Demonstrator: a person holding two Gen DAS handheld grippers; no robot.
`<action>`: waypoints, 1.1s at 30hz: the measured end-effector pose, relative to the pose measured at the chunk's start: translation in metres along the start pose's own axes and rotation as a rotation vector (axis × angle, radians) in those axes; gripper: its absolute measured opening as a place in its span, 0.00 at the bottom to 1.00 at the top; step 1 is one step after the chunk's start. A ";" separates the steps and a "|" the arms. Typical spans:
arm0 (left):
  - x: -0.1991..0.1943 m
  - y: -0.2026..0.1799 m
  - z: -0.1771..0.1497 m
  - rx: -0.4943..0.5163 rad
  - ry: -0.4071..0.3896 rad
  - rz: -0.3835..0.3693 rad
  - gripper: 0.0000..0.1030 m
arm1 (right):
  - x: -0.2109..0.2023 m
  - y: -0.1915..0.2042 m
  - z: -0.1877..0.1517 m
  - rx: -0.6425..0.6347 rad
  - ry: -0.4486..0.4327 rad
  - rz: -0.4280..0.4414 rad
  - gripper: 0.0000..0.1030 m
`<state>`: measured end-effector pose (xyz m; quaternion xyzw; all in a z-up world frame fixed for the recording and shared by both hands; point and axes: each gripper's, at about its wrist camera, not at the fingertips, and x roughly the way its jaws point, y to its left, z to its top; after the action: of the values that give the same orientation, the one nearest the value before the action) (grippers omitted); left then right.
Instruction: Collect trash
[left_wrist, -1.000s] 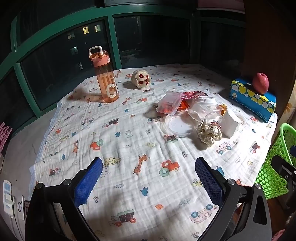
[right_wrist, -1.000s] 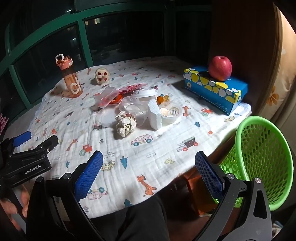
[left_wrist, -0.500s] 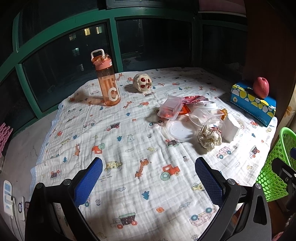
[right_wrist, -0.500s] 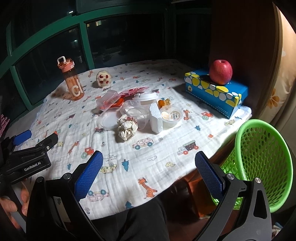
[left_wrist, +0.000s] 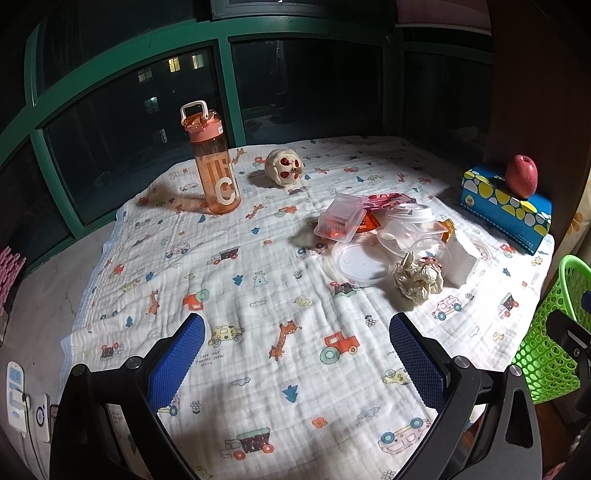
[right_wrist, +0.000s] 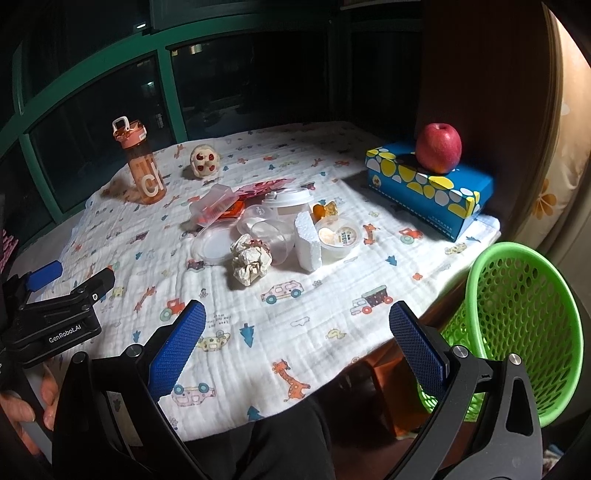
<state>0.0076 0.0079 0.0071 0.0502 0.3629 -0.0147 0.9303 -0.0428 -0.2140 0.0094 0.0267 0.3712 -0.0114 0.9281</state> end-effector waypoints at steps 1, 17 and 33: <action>0.001 0.000 0.001 0.000 0.000 0.000 0.94 | 0.000 -0.001 0.001 0.000 0.001 0.000 0.95; 0.007 -0.003 0.008 0.007 0.000 0.003 0.94 | 0.009 -0.003 0.011 -0.009 0.000 -0.003 0.95; 0.027 0.000 0.026 0.016 0.006 0.023 0.94 | 0.033 -0.011 0.026 -0.015 0.020 -0.010 0.95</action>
<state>0.0449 0.0054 0.0081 0.0619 0.3652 -0.0068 0.9289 -0.0016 -0.2263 0.0046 0.0180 0.3806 -0.0130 0.9245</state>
